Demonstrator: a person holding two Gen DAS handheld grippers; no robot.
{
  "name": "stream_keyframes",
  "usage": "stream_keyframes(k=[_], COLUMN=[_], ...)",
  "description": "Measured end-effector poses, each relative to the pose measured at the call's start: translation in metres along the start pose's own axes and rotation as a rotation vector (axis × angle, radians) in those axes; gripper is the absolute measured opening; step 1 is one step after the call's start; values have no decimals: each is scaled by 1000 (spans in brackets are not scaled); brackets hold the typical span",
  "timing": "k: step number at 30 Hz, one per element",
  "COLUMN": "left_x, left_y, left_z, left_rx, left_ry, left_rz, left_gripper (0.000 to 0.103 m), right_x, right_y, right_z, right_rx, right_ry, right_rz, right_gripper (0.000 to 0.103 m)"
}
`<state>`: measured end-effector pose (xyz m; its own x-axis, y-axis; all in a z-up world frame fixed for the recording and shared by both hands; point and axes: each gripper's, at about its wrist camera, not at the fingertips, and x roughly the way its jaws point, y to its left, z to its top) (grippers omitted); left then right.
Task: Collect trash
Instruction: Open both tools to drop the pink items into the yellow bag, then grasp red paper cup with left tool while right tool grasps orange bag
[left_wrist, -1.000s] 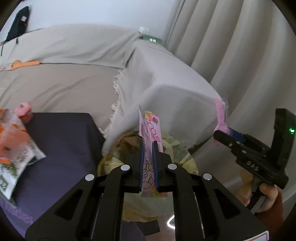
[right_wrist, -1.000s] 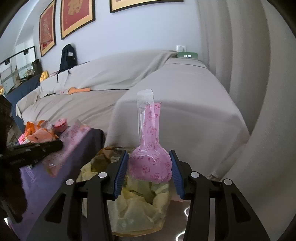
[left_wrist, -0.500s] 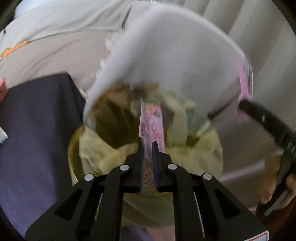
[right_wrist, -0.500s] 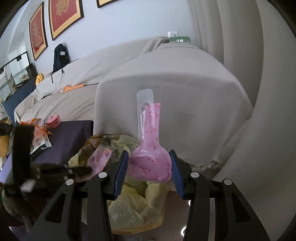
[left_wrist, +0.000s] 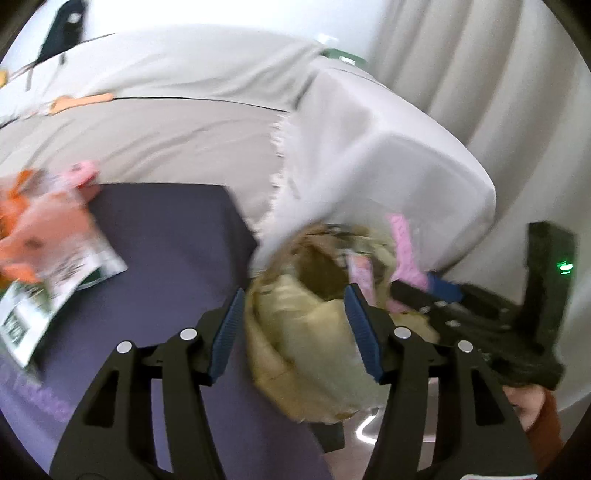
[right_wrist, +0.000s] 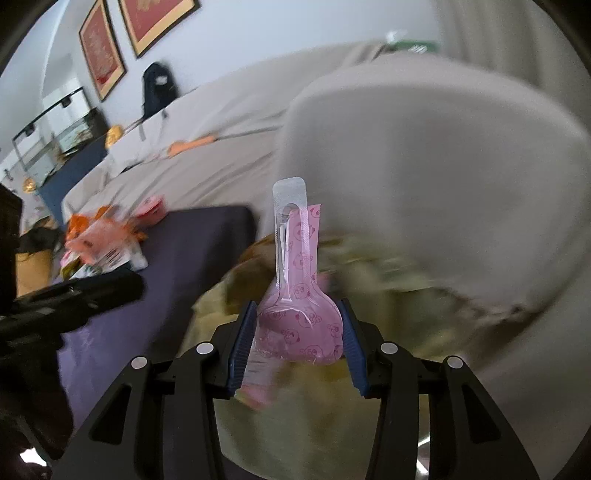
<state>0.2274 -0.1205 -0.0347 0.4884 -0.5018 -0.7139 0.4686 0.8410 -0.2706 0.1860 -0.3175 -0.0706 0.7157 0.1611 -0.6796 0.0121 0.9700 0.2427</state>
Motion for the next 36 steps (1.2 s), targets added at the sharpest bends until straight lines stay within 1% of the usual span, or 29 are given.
stream_keyframes(k=[3,5,8,11,15,17,18,19,23,24,26,29,31,34,36], left_x=[-25,-43,-67,-88,-107,-113,-115,-121,-137,-141,-149,-159,-164,-174,-177], left_y=[22,36,55,73,94,106,110,117,143,149,163,184,196,215,221], left_z=[-8,-14,-22,-31,-38,-42,-43,-46,-53,-55,-60,-66,-68,-73,-74], left_rx=[-13,-4,3,5,-14,-36,-46,-62,-107,-117,-140,-176,-204,-241,-252], left_ry=[-20,-49,-91,-133,-170,-180,-183,-189,-211,-217,-233,-255,-266,-293,-307], left_rz=[40,84,124,152,164,173,178,186,223,230,246,266,274,265,250], left_gripper=[54,57,60,61,63,63,63,63,63,63,63,63,63,63,64], right_x=[33,50,57,53,44,38,35,30,12,7,-3,-16,-17,-17,-13], right_y=[12,16,18,17,19,23,23,25,30,32,38,56,74,100,112], right_z=[-9,-19,-32,-40,-43,-42,-42,-40,-32,-29,-22,-11,-6,-3,-3], right_rx=[6,13,9,22,19,14,11,6,7,5,-1,-43,-98,-174,-192], right_ry=[97,165,212,224,220,211,205,185,129,115,81,13,13,4,0], right_rz=[-1,-10,-36,-57,-64,-33,-31,-38,-59,-62,-43,-7,-2,-24,-41], right_gripper=[43,43,43,43,44,49,57,59,62,65,66,70,70,70,70])
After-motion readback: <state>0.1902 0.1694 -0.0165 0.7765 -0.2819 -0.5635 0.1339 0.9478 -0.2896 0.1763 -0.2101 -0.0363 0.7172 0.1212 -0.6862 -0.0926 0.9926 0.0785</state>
